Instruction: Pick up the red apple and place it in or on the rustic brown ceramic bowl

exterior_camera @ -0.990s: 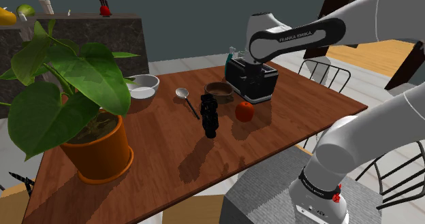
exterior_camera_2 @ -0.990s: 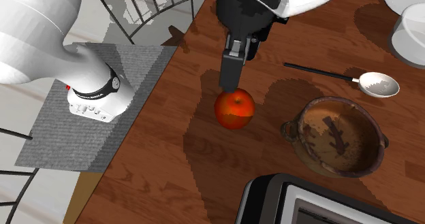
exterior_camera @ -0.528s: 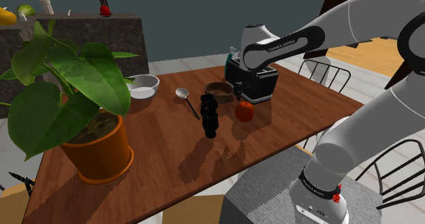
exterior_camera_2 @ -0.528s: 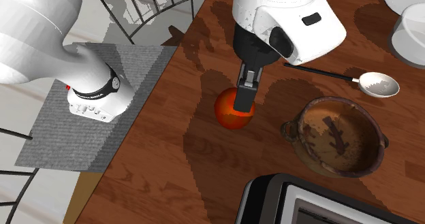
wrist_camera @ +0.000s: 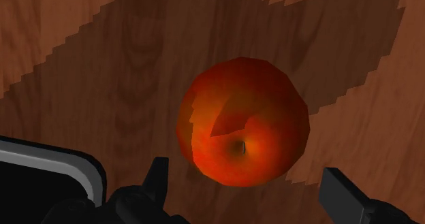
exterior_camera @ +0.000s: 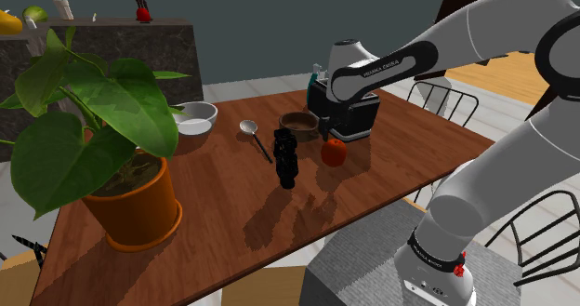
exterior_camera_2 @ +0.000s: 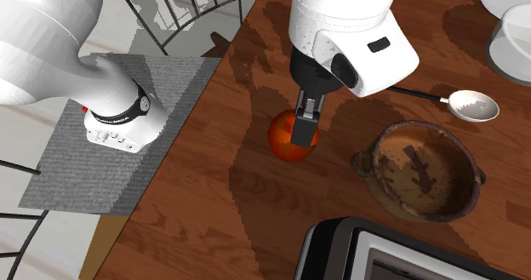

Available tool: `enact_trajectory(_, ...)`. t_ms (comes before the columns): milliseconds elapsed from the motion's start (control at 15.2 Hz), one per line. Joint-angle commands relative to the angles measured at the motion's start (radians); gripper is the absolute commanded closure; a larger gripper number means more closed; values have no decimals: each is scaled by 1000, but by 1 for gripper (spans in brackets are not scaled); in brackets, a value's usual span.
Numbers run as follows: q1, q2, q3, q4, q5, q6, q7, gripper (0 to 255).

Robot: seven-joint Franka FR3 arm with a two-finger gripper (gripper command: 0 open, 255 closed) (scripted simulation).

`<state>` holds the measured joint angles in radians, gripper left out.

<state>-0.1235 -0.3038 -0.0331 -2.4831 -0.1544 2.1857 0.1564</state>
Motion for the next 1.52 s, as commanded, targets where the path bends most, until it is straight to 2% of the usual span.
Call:
enact_trajectory(0,0,0,0,0,0,0,0,0)
enact_trajectory(66,0,0,0,0,0,0,0,0)
enact_trajectory(132,0,0,0,0,0,0,0,255)
enact_trajectory(726,0,0,0,0,0,0,0,255)
enact_trajectory(1452,4,-60,3,99,13,-158,-20,255)
